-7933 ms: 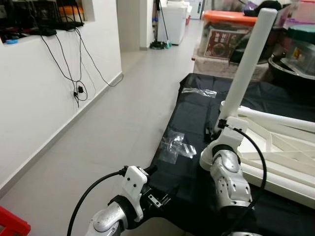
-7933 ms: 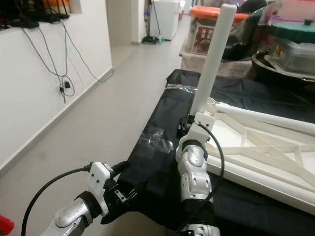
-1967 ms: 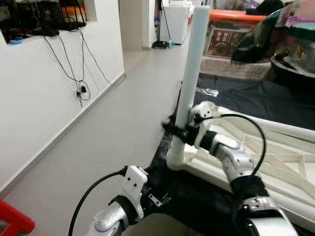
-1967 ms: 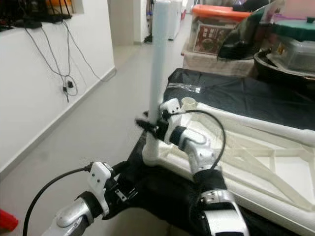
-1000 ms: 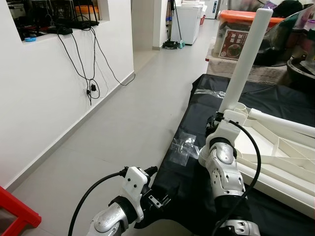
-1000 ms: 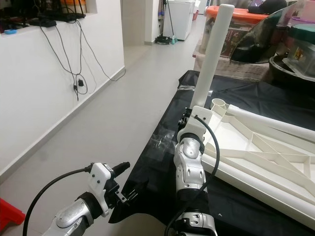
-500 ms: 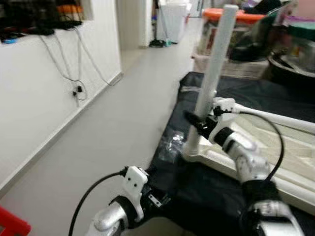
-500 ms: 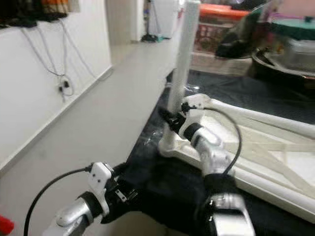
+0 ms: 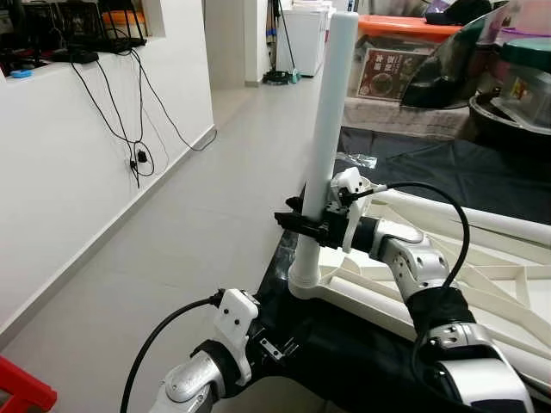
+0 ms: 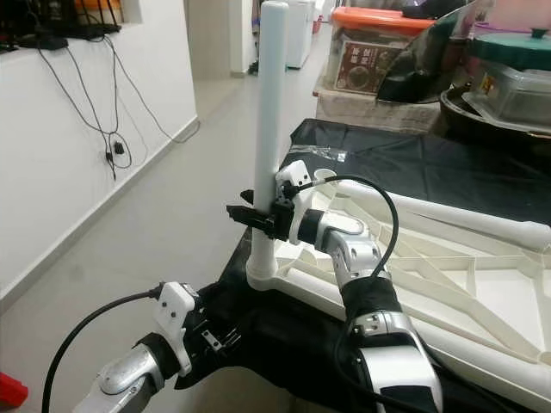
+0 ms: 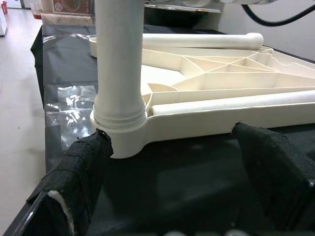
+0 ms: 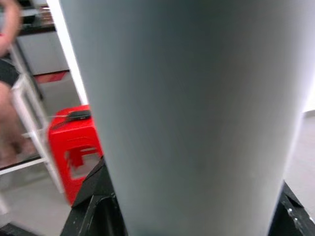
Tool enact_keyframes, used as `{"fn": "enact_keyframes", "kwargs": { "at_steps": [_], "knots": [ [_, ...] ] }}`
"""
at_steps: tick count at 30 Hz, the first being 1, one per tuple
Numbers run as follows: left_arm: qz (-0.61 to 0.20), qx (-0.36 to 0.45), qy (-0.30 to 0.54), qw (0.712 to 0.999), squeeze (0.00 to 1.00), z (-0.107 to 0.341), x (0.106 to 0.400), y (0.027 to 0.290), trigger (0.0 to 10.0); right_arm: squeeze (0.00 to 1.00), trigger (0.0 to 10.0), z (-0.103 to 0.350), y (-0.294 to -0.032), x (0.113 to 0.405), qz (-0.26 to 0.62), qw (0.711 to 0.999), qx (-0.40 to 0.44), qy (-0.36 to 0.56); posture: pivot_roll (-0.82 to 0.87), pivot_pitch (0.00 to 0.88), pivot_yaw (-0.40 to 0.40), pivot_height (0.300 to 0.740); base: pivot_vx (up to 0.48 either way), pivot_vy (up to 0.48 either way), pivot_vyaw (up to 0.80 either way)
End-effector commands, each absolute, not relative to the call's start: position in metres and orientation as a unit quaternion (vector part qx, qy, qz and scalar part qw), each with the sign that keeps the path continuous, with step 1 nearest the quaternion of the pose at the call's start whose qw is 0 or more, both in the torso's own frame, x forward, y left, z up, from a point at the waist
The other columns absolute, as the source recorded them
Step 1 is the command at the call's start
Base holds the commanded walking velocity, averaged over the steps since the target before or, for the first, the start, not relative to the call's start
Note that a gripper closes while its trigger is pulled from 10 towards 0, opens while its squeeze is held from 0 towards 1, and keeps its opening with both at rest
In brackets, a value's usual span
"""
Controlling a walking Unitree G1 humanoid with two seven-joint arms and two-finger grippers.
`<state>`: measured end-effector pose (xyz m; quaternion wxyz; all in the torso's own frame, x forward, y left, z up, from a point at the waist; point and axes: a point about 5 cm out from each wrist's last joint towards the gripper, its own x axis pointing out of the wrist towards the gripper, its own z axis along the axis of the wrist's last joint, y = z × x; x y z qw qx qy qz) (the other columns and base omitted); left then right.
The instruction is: Building children table
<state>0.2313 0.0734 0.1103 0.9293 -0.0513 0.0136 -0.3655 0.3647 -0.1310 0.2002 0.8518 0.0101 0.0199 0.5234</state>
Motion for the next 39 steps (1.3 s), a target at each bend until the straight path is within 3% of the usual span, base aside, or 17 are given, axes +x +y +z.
{"fn": "enact_keyframes", "kwargs": {
  "at_steps": [1, 2, 3, 10, 11, 13, 15, 16, 17, 18, 22, 24, 34, 35, 37, 38, 39],
  "knots": [
    [-0.362, -0.051, 0.018, 0.931, 0.0, 0.109, 0.23, 0.075, 10.0, 0.0, 10.0, 0.196, -0.125, 0.361, 0.557, 0.83, 0.017, 0.027, 0.03, 0.016, -0.034, 0.74, 0.0, 0.0, 0.0],
    [-0.362, -0.051, 0.018, 0.931, 0.0, 0.109, 0.23, 0.075, 10.0, 0.0, 9.7, 0.196, -0.127, 0.36, 0.569, 0.822, 0.018, 0.031, 0.03, 0.016, -0.034, 0.74, 0.0, 0.0, 0.0],
    [-0.363, -0.051, 0.019, 0.93, 0.0, 0.109, 0.23, 0.075, 10.0, 0.0, 0.0, 0.196, -0.129, 0.359, 0.574, 0.818, 0.023, 0.033, 0.02, 0.016, -0.035, 0.74, 0.0, 0.0, 0.0],
    [-0.366, -0.051, 0.019, 0.929, 0.0, 0.109, 0.23, 0.074, 10.0, 0.0, 0.0, 0.193, -0.133, 0.358, 0.564, 0.825, 0.02, 0.027, 0.03, 0.013, -0.04, 0.74, 0.0, 0.0, 0.0],
    [-0.365, -0.051, 0.019, 0.93, 0.0, 0.109, 0.23, 0.074, 10.0, 0.0, 0.0, 0.189, -0.135, 0.364, 0.498, 0.867, 0.018, 0.029, 0.03, 0.014, -0.041, 0.74, 0.0, 0.0, 0.0],
    [-0.365, -0.051, 0.019, 0.93, 0.0, 0.109, 0.23, 0.074, 10.0, 0.0, 0.0, 0.189, -0.135, 0.364, 0.498, 0.867, 0.018, 0.029, 0.03, 0.014, -0.041, 0.74, 0.0, 0.0, 0.0],
    [-0.363, -0.051, 0.019, 0.93, 0.0, 0.109, 0.23, 0.075, 10.0, 0.0, 0.0, 0.178, -0.153, 0.38, 0.257, 0.966, 0.008, 0.033, 0.02, 0.015, -0.036, 0.74, 0.0, 0.0, 0.0],
    [-0.363, -0.05, 0.019, 0.93, 0.0, 0.109, 0.23, 0.075, 10.0, 0.0, 0.0, 0.174, -0.164, 0.382, 0.16, 0.986, 0.007, 0.035, 0.02, 0.015, -0.036, 0.74, 0.0, 0.0, 0.0],
    [-0.363, -0.05, 0.019, 0.93, 0.0, 0.109, 0.23, 0.075, 10.0, 0.0, 0.0, 0.174, -0.164, 0.382, 0.16, 0.986, 0.007, 0.035, 0.02, 0.015, -0.036, 0.74, 0.0, 0.0, 0.0],
    [-0.365, -0.05, 0.02, 0.93, 0.0, 0.109, 0.23, 0.076, 10.0, 0.0, 0.0, 0.172, -0.193, 0.377, -0.03, 0.999, 0.016, 0.027, 0.02, 0.016, -0.031, 0.74, 0.0, 0.0, 0.0],
    [-0.365, -0.05, 0.02, 0.929, 0.0, 0.109, 0.23, 0.076, 10.0, 0.0, 0.0, 0.172, -0.201, 0.373, -0.078, 0.997, 0.014, 0.022, 0.02, 0.015, -0.029, 0.74, 0.0, 0.0, 0.0],
    [-0.366, -0.049, 0.021, 0.929, 0.0, 0.109, 0.23, 0.076, 10.0, 0.0, 0.0, 0.174, -0.212, 0.355, -0.197, 0.98, 0.02, 0.007, 0.02, 0.013, -0.035, 0.74, 0.0, 0.0, 0.0],
    [-0.365, -0.048, 0.02, 0.93, 0.0, 0.108, 0.23, 0.075, 10.0, 0.0, 0.0, 0.164, -0.192, 0.332, -0.295, 0.953, 0.061, 0.034, 0.02, 0.005, -0.038, 0.74, 0.0, 0.0, 0.0],
    [-0.365, -0.049, 0.02, 0.929, 0.0, 0.108, 0.23, 0.075, 10.0, 0.0, 8.5, 0.166, -0.184, 0.334, -0.283, 0.957, 0.06, 0.025, 0.02, 0.004, -0.037, 0.74, 0.0, 0.0, 0.0],
    [-0.366, -0.049, 0.02, 0.929, 0.0, 0.108, 0.23, 0.075, 10.0, 0.0, 10.0, 0.168, -0.177, 0.338, -0.267, 0.961, 0.068, 0.009, 0.02, 0.002, -0.037, 0.74, 0.0, 0.0, 0.0],
    [-0.366, -0.049, 0.02, 0.929, 0.0, 0.108, 0.23, 0.075, 10.0, 0.0, 10.0, 0.168, -0.177, 0.338, -0.267, 0.961, 0.068, 0.009, 0.02, 0.002, -0.037, 0.74, 0.0, 0.0, 0.0],
    [-0.367, -0.049, 0.02, 0.929, 0.0, 0.108, 0.229, 0.075, 10.0, 1.0, 10.0, 0.176, -0.17, 0.344, -0.221, 0.973, 0.067, -0.027, 0.02, 0.0, -0.039, 0.74, 0.0, 0.0, 0.0]
  ]
}}
